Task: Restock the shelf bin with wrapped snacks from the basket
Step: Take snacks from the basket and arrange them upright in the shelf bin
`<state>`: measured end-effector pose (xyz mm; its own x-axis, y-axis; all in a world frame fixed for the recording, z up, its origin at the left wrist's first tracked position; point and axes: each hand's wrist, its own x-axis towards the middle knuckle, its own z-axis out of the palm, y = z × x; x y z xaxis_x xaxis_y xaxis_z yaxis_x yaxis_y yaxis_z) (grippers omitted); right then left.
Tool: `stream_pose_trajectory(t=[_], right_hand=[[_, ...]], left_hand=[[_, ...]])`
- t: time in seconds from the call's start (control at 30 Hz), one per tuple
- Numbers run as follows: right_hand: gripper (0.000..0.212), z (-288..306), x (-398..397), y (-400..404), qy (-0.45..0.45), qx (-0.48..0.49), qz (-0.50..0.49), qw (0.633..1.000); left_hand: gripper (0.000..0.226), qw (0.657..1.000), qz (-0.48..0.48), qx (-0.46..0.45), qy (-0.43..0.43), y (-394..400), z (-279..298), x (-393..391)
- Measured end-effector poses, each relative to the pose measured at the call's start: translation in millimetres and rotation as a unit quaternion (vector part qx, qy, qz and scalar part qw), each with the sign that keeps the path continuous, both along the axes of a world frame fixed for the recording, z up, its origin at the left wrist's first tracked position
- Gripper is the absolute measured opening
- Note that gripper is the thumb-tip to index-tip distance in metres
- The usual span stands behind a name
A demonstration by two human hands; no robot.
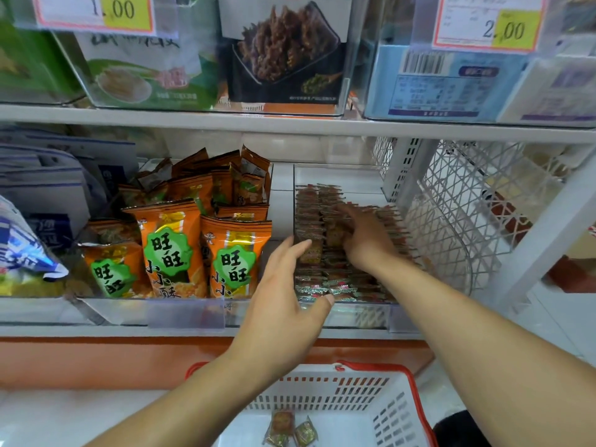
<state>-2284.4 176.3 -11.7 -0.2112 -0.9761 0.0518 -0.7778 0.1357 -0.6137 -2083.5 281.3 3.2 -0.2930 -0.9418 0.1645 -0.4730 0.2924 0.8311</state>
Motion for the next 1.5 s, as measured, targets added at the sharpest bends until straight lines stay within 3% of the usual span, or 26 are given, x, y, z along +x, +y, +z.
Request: stream_pose_trajectory(t=[0.23,0.37,0.43,0.5,0.57,0.63,0.7,0.73,0.8,0.87,0.93,1.07,1.23,1.37,1.5], right_hand=[[0.061,4,5,5,0.03,-0.051,0.004,0.998],[0.048,23,12,19,0.033,-0.144,-0.024,0.989],[0.032,33,23,37,0.005,-0.27,0.026,0.963],[0.022,34,35,66,-0.007,-0.408,0.12,0.905],[0.018,19,45,100,-0.021,-0.456,0.221,0.862],[0.018,-12,48,133,0.001,-0.402,0.315,0.86],[0.02,-57,47,160,0.094,-0.284,0.394,0.869],[0.023,-83,46,169,0.148,-0.189,0.421,0.875],[0.032,-142,45,184,0.219,0.09,0.418,0.877],[0.031,-208,46,203,0.209,0.35,0.359,0.84],[0.03,-264,50,231,0.162,0.47,0.282,0.82],[0.027,-329,58,282,0.032,0.481,0.117,0.868],[0.028,-360,62,290,0.088,0.417,0.133,0.895],[0.03,-367,65,298,0.114,0.42,0.192,0.88],[0.028,-367,64,302,0.029,0.329,0.171,0.928]], left_hand=[[0.066,0.999,0.013,-0.026,0.019,6,5,3],[0.033,0.991,0.066,-0.111,0.046,19,14,7],[0.023,0.987,0.062,-0.128,0.074,27,12,11],[0.022,0.989,0.057,-0.09,0.1,38,0,14],[0.013,0.997,0.062,-0.003,0.039,48,-26,16],[0.012,0.984,0.009,0.11,-0.141,53,-65,20],[0.018,0.92,-0.101,0.234,-0.299,59,-112,26],[0.023,0.883,-0.144,0.286,-0.343,64,-136,31],[0.045,0.826,-0.177,0.344,-0.409,77,-184,48],[0.053,0.799,-0.173,0.364,-0.446,91,-227,64],[0.053,0.789,-0.161,0.387,-0.45,103,-264,76],[0.05,0.796,-0.126,0.406,-0.43,113,-313,76],[0.029,0.819,-0.085,0.379,-0.424,126,-353,58],[0.03,0.837,-0.014,0.362,-0.411,133,-371,47],[0.031,0.841,-0.008,0.352,-0.41,132,-377,46]])
